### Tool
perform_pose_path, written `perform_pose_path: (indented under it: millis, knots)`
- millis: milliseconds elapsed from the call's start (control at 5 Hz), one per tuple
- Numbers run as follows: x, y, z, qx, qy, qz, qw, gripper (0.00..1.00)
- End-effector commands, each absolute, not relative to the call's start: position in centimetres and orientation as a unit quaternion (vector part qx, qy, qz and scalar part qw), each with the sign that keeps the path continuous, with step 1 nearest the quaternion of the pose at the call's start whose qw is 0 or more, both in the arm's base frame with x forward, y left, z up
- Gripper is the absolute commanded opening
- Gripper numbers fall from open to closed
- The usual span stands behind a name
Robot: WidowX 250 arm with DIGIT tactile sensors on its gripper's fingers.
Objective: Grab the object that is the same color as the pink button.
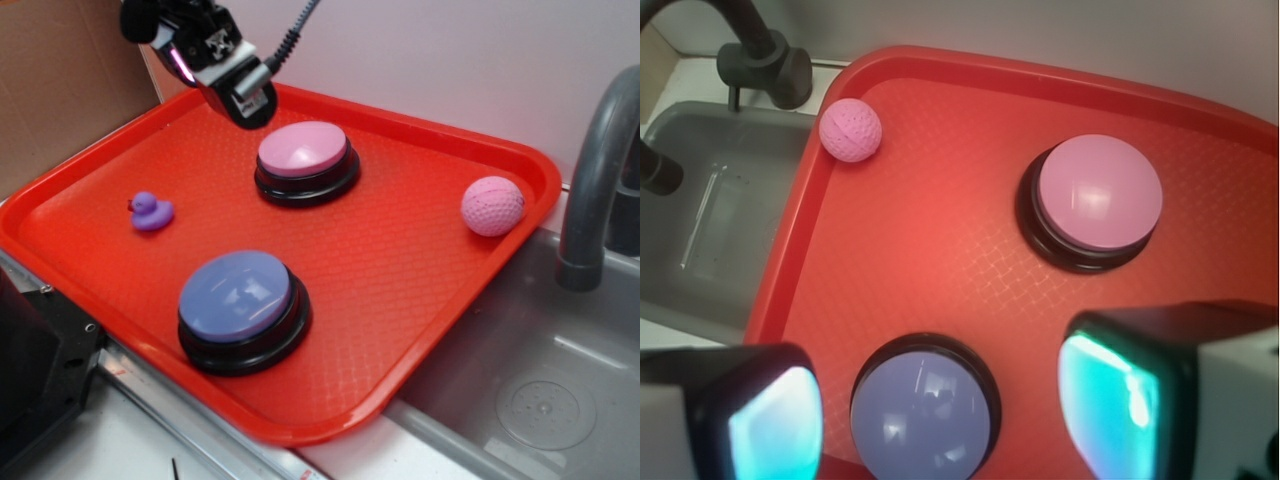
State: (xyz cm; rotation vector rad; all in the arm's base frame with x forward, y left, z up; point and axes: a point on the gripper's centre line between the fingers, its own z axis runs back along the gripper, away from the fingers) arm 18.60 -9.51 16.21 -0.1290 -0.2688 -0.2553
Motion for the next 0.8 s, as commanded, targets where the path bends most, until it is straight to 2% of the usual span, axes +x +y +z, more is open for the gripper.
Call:
perform_pose_path:
  millis: [0,200,600]
  knots:
    - [21.7,-10.7,14.5,-0.096,-0.144,-0.177,0.969,1.00]
    - [23.9,-12.6,13.1,-0.095,-0.148,-0.195,0.965,1.00]
    - [26.4,-15.4,10.0,-0.092,-0.138,-0.205,0.965,1.00]
